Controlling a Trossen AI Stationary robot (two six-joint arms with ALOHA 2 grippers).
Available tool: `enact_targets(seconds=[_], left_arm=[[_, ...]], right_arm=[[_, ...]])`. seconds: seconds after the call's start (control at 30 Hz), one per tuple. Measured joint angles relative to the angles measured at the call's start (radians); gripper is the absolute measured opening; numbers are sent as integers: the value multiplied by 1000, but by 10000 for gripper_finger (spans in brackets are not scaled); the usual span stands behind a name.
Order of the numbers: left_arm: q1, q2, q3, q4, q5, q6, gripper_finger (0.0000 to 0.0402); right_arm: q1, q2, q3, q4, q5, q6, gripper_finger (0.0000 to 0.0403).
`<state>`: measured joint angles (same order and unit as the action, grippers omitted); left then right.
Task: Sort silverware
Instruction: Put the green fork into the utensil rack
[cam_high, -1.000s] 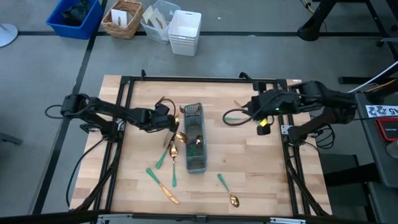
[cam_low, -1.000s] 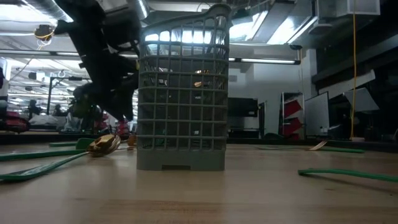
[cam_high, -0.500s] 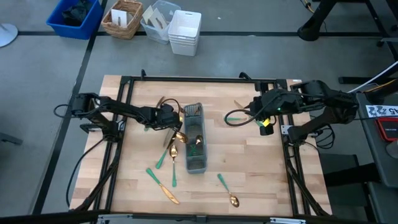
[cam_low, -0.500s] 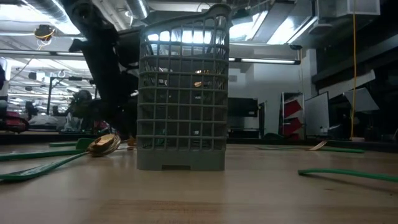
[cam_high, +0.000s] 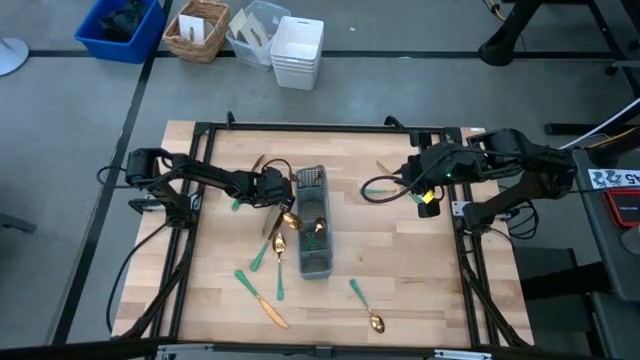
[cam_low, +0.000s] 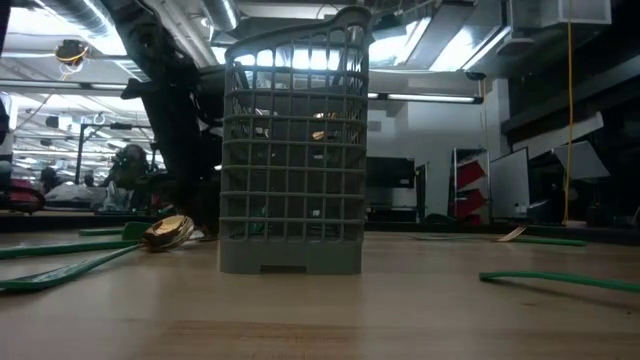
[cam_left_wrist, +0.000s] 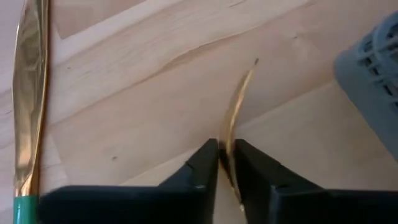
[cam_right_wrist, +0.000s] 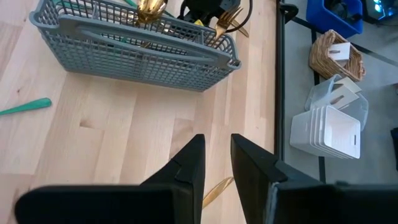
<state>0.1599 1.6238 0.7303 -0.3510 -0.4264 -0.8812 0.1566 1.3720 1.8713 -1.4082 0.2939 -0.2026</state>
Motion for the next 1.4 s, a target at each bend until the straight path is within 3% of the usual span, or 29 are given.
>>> enact_targets(seconds=[0.1,0.37,0.7,0.93,1.17,1.4], left_arm=[[0,0,0,-5,3,-7,8],[-8,-36,-3,-27,56,8,5],[-60,-217,-3,-156,53,21,3],[-123,-359,-3,-188,46,45,2],[-208,-536,-3,-183,34,80,2],[-292,-675,-2,-24,-112,219,2]], right_arm=[[0,0,0,0,0,0,79],[0,-3,-1,-17,0,-3,79],[0,-105,-56,-4,0,47,79],[0,-333,-474,286,-1,61,79],[0,-562,-933,634,0,200,79],[0,-663,-1282,1054,-1,302,79]])
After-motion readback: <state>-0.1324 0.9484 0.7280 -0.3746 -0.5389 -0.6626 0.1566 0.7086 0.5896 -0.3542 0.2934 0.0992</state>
